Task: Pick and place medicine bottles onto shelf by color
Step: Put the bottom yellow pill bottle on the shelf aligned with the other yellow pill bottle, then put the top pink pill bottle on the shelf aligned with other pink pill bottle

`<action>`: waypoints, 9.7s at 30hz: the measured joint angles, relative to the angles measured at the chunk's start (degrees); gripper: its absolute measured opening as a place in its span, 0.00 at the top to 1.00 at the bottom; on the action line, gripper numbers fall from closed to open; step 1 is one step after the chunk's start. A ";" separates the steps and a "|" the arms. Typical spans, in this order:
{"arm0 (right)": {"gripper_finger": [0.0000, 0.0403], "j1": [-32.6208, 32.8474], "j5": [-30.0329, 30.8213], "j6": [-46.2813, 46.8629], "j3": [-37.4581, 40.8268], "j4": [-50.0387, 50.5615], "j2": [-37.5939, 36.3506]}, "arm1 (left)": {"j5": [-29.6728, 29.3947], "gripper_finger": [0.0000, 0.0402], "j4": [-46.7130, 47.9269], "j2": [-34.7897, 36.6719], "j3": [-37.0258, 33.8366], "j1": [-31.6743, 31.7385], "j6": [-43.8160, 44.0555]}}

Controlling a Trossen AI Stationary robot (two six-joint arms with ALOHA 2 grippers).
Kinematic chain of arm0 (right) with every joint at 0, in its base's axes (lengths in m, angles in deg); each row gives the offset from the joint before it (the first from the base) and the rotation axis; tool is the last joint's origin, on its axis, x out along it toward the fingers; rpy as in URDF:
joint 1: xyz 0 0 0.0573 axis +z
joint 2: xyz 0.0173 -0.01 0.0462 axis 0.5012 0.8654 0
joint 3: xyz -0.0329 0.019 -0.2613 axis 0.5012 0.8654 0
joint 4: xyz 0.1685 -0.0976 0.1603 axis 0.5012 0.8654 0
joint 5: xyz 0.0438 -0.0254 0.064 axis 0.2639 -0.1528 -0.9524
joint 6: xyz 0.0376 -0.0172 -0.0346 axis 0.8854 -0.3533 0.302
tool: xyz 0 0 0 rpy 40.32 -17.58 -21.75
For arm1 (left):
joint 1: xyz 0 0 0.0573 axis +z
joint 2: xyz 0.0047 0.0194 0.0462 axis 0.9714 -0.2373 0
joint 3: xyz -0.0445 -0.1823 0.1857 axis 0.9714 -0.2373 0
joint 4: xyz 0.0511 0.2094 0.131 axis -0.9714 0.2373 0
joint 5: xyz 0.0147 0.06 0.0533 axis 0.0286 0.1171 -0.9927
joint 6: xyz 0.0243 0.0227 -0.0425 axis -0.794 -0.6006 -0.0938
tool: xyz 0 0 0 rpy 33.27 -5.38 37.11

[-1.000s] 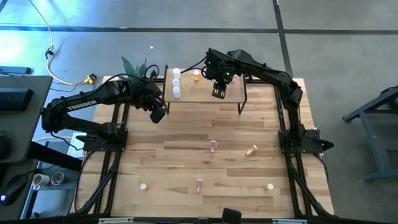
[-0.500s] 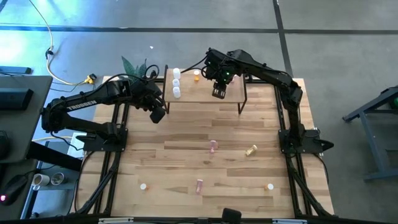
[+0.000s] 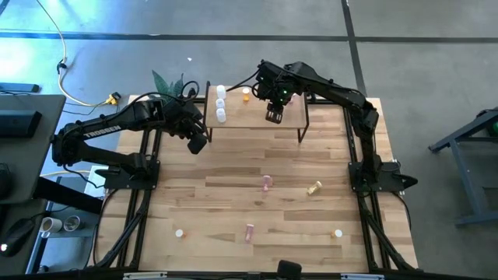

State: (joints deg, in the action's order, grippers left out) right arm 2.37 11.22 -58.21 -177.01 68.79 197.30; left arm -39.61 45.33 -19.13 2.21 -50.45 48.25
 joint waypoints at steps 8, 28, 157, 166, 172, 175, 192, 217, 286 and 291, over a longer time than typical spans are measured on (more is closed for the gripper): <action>0.66 0.00 0.00 -0.15 0.00 -0.06 0.00 | 0.00 0.50 0.00 0.00 -0.01 0.02 -0.02; 0.66 0.00 0.00 -0.42 0.00 -0.72 0.00 | 0.01 0.50 0.00 0.00 0.00 0.01 -0.02; 0.53 44.70 18.75 72.69 7.12 13.17 -6.39 | 1.46 0.50 4.66 -0.02 0.00 -18.93 -7.56; 0.53 45.40 12.29 81.01 22.00 8.44 -7.26 | 1.44 0.50 4.61 -0.02 0.00 -18.93 -7.58; 0.53 44.02 8.80 86.65 27.64 -1.95 -7.50 | 1.33 0.50 4.51 -0.02 0.00 -18.93 -7.56; 0.53 42.88 6.41 89.96 30.95 -9.24 -7.50 | 1.27 0.50 4.44 -0.02 0.00 -18.93 -7.58; 0.53 37.03 3.66 98.31 42.60 -33.61 -7.45 | 1.25 0.50 4.33 -0.02 0.00 -18.93 -7.58; 0.57 35.93 0.83 102.34 52.72 -47.84 -4.66 | 1.22 0.50 4.13 -0.01 0.00 -18.87 -7.58; 0.85 38.02 9.79 25.54 52.68 -89.33 -36.13 | 9.03 0.50 -63.34 -8.87 -0.04 -18.82 -4.50; 0.85 37.81 9.50 26.41 52.68 -88.62 -36.13 | 8.73 0.50 -63.85 -8.83 -0.04 -18.89 -4.48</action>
State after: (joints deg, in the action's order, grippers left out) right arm 40.19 20.73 -31.79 -124.33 -19.83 161.17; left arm -30.87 -18.52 -27.96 2.17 -69.33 43.77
